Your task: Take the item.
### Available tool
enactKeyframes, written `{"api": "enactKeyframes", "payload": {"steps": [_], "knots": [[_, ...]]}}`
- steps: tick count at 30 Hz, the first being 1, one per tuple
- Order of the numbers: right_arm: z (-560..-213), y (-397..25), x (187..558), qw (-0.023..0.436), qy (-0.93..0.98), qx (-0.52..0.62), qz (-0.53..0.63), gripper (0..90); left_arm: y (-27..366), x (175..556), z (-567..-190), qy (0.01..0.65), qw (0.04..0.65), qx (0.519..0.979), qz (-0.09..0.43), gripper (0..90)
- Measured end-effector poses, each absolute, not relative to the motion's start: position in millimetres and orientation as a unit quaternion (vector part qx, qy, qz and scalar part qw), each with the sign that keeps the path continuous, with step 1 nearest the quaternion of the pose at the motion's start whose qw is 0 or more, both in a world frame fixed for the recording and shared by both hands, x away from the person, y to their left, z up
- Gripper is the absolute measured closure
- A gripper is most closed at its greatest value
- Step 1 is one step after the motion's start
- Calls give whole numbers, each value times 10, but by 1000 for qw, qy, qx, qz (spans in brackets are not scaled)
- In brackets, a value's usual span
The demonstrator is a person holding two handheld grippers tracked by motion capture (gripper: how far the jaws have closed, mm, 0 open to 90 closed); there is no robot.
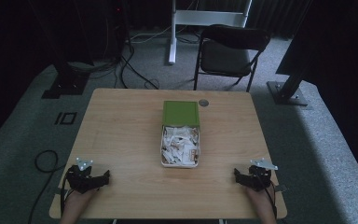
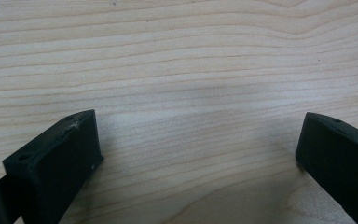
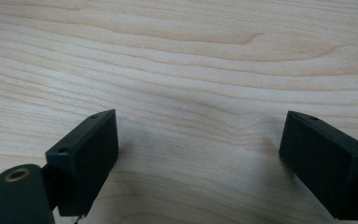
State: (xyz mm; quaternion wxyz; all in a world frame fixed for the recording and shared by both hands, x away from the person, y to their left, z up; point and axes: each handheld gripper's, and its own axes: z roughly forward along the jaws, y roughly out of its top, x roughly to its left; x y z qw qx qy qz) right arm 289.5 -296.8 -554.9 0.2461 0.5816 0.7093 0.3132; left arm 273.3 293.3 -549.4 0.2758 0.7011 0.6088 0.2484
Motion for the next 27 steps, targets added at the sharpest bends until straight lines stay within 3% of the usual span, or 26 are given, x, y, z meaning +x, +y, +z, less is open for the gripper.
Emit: {"api": "enactKeyframes", "payload": {"steps": [27], "knots": [[-5344,-3002,2923,214,701,592,336,124,2933,2733,-5494,609,276,701,248,6]]}}
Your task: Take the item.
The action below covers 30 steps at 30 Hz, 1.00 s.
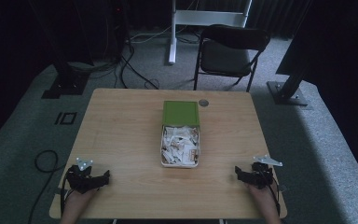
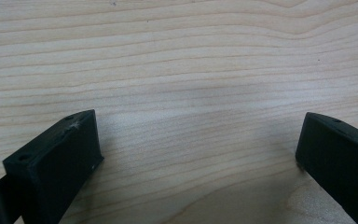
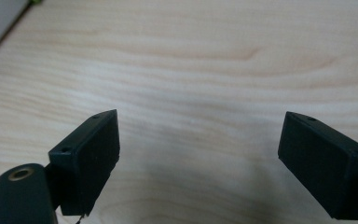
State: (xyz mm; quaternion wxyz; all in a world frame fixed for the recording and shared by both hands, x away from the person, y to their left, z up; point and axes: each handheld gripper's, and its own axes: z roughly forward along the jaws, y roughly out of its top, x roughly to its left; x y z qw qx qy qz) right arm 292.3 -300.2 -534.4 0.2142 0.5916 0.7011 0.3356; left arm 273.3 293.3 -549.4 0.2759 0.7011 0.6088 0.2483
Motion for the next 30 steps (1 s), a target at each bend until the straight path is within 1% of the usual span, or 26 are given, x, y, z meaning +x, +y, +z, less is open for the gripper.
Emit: {"api": "enactKeyframes", "payload": {"steps": [1,11,19,30], "knots": [[-5308,-3001,2932,209,699,591,344,124,2933,2733,-5494,609,276,701,248,7],[-4979,-2912,3042,217,698,568,379,125,2933,2733,-5494,609,276,701,248,6],[-4707,-2728,3168,217,712,537,397,125,2932,2733,-5495,609,277,701,248,7],[-4486,-2446,3301,212,734,500,408,126,2932,2733,-5494,609,276,701,248,6]]}}
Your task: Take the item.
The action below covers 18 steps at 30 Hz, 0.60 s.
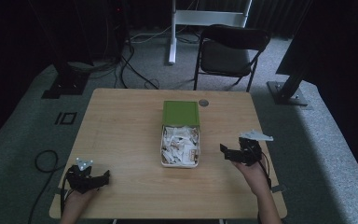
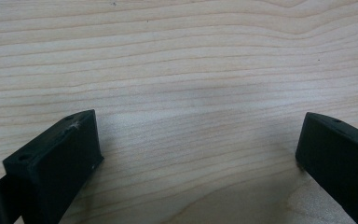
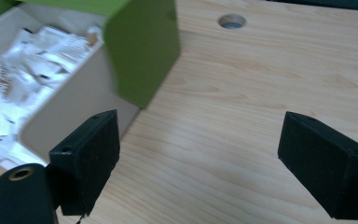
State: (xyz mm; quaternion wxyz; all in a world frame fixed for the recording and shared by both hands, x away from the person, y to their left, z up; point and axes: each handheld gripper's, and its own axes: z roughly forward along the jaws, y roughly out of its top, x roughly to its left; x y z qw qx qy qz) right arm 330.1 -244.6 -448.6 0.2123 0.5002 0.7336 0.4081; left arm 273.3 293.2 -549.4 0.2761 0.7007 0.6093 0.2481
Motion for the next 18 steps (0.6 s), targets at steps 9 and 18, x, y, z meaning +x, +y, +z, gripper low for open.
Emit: {"api": "enactKeyframes", "payload": {"steps": [9,18], "knots": [[-4361,-2191,3374,204,746,474,421,126,2932,2733,-5494,609,276,701,248,6],[-4298,-1937,3427,195,757,451,431,126,2933,2733,-5494,609,276,701,248,6]]}}
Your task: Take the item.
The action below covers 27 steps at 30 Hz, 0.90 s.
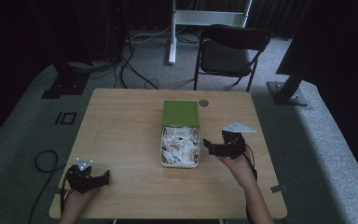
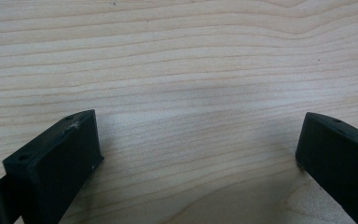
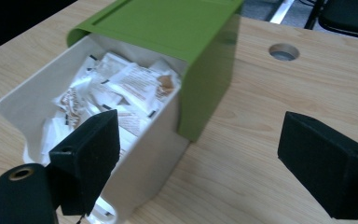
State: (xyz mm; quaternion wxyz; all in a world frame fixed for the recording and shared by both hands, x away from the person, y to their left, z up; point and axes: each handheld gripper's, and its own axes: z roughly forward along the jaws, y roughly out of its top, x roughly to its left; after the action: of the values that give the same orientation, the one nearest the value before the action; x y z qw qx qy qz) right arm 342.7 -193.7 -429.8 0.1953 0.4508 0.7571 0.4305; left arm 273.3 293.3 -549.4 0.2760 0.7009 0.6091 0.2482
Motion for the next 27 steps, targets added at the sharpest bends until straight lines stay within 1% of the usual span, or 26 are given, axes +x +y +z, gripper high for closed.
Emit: {"api": "enactKeyframes", "payload": {"steps": [6,14,22,25,27], "knots": [[-4262,-1786,3446,177,765,434,441,126,2933,2733,-5494,609,276,701,248,6],[-4230,-1573,3486,171,778,415,440,126,2933,2734,-5494,609,276,701,248,6],[-4243,-1361,3530,155,799,391,431,126,2933,2733,-5494,609,276,701,248,6],[-4241,-1304,3552,140,800,388,435,126,2933,2733,-5494,609,276,701,248,6],[-4241,-1279,3555,141,801,386,435,126,2933,2733,-5494,609,276,701,248,6]]}}
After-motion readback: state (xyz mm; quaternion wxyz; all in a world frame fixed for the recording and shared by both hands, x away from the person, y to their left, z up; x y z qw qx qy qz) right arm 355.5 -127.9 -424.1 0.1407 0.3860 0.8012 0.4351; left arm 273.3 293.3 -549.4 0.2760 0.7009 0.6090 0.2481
